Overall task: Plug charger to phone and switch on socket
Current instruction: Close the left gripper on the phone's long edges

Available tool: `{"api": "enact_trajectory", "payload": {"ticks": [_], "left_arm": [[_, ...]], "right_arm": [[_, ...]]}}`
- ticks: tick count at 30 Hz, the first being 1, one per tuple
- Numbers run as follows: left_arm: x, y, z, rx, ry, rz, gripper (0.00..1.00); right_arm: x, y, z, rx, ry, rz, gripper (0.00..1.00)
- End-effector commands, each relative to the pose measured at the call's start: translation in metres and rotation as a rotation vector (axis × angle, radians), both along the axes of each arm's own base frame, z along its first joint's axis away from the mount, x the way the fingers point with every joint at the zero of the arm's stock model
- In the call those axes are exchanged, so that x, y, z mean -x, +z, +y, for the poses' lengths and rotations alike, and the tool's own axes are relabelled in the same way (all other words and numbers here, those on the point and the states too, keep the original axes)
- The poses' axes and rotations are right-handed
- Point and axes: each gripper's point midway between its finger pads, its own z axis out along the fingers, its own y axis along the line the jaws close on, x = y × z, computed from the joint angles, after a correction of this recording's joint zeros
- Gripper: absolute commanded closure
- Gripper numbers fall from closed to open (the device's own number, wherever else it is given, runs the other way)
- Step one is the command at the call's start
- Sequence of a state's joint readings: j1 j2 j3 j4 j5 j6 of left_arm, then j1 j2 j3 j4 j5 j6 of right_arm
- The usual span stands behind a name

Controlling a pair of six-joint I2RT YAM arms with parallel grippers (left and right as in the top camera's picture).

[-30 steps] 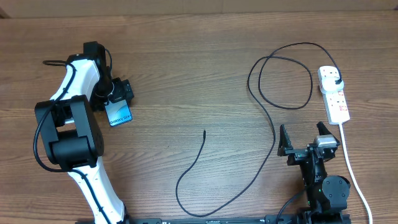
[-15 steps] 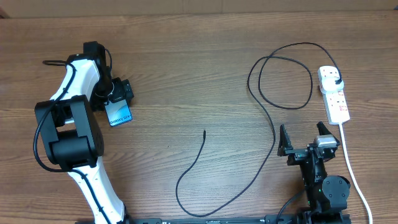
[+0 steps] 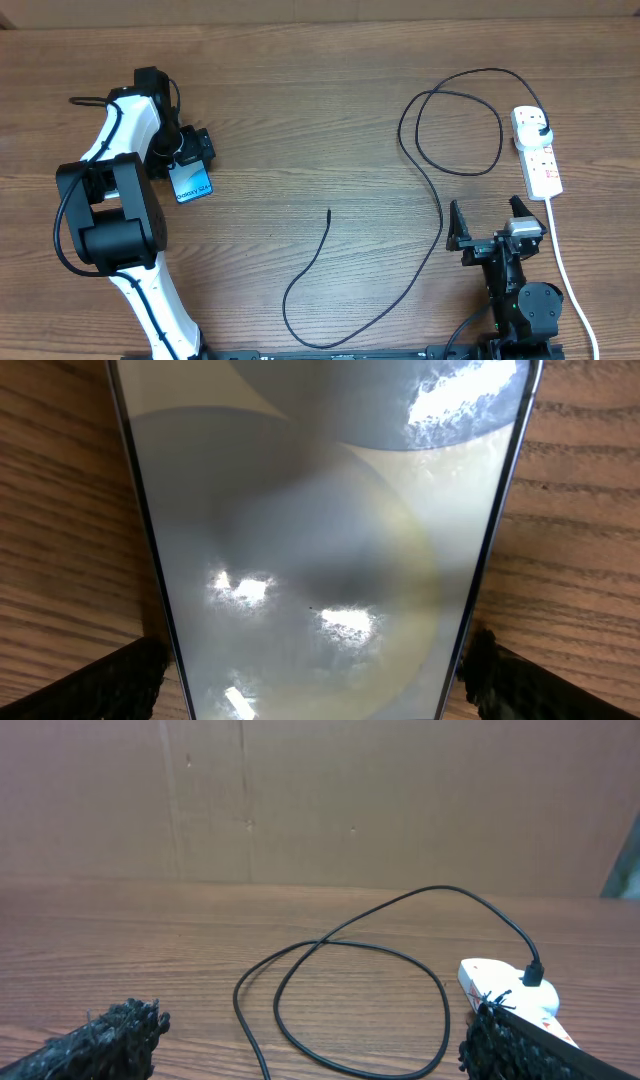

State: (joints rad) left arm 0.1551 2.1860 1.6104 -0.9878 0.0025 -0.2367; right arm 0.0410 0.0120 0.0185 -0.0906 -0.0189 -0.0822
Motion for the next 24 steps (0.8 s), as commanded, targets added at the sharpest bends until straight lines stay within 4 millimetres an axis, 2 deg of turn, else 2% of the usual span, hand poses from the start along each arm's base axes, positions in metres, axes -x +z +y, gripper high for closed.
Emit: {"api": "enact_trajectory", "payload": {"ticks": [1,24], "left_arm": [[0.0100,-0.0080,-0.0050,0.030,0.016,0.033,0.00],[0.0135,-0.0105,-0.0055,0.031,0.016,0.044,0.00]], "right_arm": [[0.0000,-0.0016,0.0011,-0.003,0.004,-0.005,0.00],[0.0000,-0.0015,0.0011,-0.003,0.004,-0.005,0.00]]}}
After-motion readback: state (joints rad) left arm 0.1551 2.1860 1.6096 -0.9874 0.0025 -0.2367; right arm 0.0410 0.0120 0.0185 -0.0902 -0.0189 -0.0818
